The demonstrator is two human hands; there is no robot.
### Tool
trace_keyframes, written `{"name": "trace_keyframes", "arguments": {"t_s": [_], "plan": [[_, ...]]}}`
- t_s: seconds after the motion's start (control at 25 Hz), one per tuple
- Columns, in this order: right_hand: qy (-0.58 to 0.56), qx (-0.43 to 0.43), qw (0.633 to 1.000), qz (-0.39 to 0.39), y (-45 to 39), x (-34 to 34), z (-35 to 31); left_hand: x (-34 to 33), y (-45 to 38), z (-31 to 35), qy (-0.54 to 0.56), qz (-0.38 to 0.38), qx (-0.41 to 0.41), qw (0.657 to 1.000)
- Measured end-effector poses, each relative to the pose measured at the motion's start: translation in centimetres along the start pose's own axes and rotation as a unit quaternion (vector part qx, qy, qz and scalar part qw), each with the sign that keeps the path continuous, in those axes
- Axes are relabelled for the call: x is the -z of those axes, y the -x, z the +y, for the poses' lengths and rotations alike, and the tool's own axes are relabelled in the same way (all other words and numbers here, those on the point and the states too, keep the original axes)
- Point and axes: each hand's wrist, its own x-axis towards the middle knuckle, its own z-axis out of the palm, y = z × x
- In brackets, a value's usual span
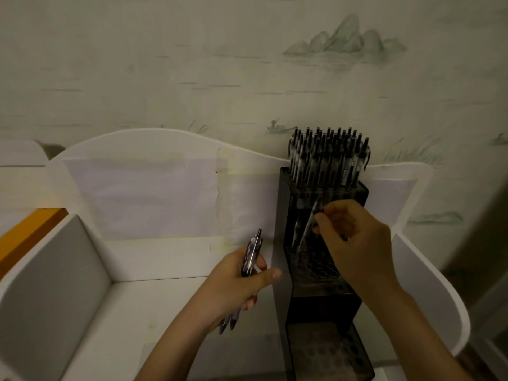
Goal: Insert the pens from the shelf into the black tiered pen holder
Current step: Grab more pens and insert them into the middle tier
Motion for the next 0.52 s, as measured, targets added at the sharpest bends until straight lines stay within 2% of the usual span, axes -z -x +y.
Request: {"name": "trace_keyframes", "arguments": {"t_s": [0.52], "plan": [[0.046,0.018,0.998,-0.027,-0.15,-0.77,0.77,0.54,0.39,-0.17,0.009,-0.019,0.0,1.0]]}}
